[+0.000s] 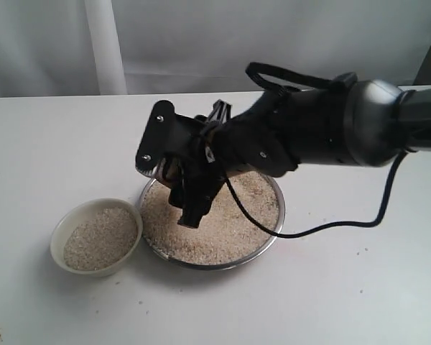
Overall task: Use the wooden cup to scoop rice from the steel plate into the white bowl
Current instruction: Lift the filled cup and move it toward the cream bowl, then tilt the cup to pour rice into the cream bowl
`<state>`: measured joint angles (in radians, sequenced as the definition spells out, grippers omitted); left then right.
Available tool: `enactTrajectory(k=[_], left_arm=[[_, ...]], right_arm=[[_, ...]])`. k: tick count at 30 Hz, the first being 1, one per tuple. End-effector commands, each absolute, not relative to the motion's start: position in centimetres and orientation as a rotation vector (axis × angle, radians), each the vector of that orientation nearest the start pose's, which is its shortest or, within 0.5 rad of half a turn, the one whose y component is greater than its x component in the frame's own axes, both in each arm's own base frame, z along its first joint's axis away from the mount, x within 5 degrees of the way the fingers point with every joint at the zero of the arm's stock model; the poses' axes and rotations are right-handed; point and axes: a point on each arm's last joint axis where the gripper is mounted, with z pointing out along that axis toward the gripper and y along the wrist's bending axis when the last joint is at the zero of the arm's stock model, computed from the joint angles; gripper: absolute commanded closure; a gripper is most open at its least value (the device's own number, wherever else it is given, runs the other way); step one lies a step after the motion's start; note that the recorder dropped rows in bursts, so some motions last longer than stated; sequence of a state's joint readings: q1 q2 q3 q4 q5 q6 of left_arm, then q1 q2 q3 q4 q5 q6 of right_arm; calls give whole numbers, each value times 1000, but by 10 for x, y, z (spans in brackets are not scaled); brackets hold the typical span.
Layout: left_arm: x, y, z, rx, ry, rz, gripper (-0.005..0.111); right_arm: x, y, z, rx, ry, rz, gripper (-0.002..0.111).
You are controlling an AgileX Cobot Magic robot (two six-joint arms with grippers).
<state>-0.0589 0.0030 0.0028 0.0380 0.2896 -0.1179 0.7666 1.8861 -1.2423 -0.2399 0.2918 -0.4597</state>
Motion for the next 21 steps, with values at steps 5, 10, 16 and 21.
enactTrajectory(k=[5,10,16,21], left_arm=[[55,-3,187,-30,1770,-102,107],[55,-3,187,-32,1770,-103,107],[55,-3,187,-32,1770,-103,107],[55,-3,187,-32,1770,-103,107]], right_arm=[[288,322,238,-1790,1643,-255,108],[278,350,234,-1927,1553,-415,108],[265,381,217,-2043,1418,-559,108],[260,394,206,-2091,1328,-643,108]])
